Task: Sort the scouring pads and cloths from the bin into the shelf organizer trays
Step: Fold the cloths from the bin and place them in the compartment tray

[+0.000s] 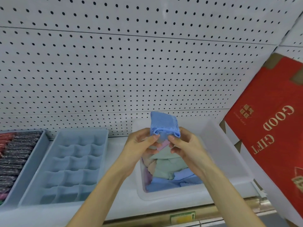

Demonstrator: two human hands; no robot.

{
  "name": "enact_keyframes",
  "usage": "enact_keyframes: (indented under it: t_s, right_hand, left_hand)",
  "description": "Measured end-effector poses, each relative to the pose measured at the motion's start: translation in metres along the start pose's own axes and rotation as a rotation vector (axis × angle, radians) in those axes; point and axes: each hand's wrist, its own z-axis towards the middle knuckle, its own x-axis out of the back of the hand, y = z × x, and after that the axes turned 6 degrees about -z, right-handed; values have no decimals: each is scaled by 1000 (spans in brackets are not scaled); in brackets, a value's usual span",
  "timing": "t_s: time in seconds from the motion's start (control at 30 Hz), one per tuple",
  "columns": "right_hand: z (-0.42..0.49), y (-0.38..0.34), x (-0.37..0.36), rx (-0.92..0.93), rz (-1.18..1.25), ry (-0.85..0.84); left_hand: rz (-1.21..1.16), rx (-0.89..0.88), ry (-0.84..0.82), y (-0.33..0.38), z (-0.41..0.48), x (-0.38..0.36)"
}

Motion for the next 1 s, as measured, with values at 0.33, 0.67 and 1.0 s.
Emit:
enact_keyframes:
  t_s: [0.33,0.67,1.0]
  right_hand:
    - [-5,9,0,80,-167,139]
    - [-11,15,6,-49,-105,-14]
    - [-8,11,7,-69,-35,12]
  left_hand:
    - [101,-72,29,-5,-4,-12]
    - [44,-57,-21,-6,-7,-5]
    - [79,41,-148,-6,-16,-2]
